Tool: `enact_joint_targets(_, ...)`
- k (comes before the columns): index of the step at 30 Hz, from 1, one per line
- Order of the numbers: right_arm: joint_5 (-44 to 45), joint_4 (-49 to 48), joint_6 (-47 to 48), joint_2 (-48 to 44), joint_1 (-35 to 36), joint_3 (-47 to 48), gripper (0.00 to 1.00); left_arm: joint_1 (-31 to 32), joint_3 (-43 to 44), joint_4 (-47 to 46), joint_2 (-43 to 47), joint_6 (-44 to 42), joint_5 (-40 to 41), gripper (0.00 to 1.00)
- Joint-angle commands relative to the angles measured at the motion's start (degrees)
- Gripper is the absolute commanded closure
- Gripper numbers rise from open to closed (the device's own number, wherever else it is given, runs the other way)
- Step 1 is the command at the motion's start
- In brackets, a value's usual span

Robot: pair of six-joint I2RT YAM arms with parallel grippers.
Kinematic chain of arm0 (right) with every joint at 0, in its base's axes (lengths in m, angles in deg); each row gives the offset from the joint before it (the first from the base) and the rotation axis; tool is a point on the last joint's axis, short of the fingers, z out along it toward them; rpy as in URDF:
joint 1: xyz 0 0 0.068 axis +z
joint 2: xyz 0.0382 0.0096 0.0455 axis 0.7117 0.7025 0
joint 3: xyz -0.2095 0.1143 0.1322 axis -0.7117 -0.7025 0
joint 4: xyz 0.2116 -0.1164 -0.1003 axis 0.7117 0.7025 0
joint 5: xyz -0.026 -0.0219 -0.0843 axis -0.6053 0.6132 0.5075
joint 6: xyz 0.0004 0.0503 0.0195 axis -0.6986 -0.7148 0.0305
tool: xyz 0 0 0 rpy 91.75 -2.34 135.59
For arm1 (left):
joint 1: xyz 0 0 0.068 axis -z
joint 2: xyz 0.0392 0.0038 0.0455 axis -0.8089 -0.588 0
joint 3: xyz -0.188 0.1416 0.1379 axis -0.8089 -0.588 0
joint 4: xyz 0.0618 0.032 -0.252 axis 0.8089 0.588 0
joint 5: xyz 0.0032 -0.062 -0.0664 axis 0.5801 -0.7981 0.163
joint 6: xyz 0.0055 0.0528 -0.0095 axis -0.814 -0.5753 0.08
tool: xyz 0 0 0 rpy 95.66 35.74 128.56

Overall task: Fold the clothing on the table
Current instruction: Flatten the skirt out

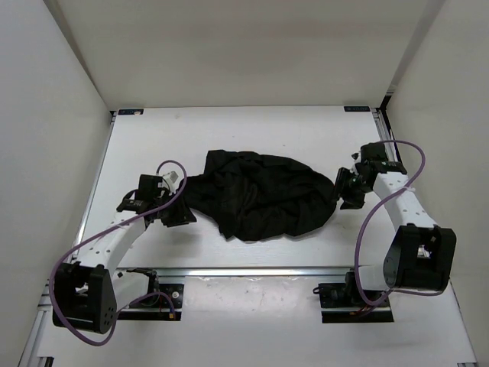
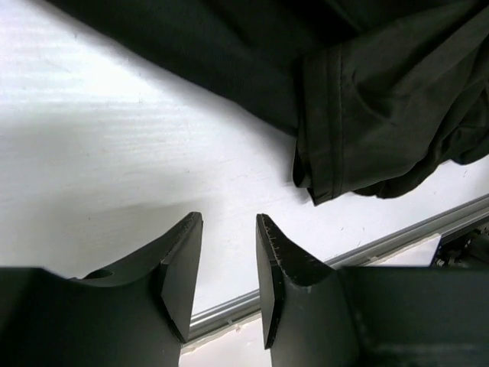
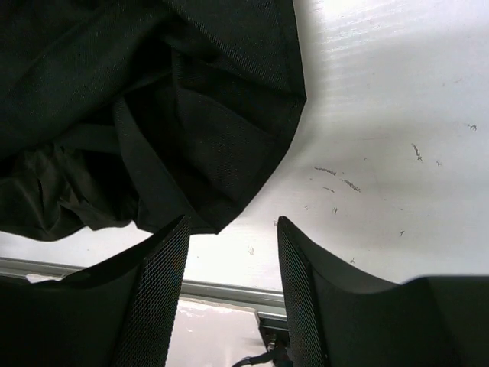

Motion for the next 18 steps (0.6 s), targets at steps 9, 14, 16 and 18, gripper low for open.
enact_joint_targets(9, -6.96, -1.49, 0.90, 3.45, 3.34, 2.49, 0.45, -1.22, -2.31, -2.19, 2.03, -0.73, -3.68, 0.51)
enact_joint_targets(14, -7.76, -2.91, 2.04, 11.70, 8.45, 9.06, 0.45, -1.74, -0.47, -5.44, -0.61, 0.41, -6.92, 0.50)
enact_joint_targets(16, -6.71, -3.69, 2.04, 16.27, 9.08, 12.23, 0.45, -1.74, 1.20, -6.06, -2.45, 0.94, -7.81, 0.51)
enact_joint_targets(18, -5.39, -4.05, 2.22, 20.48, 9.60, 15.14, 0.44, -2.27, 2.35, -6.59, -3.07, 0.86, -9.13, 0.53)
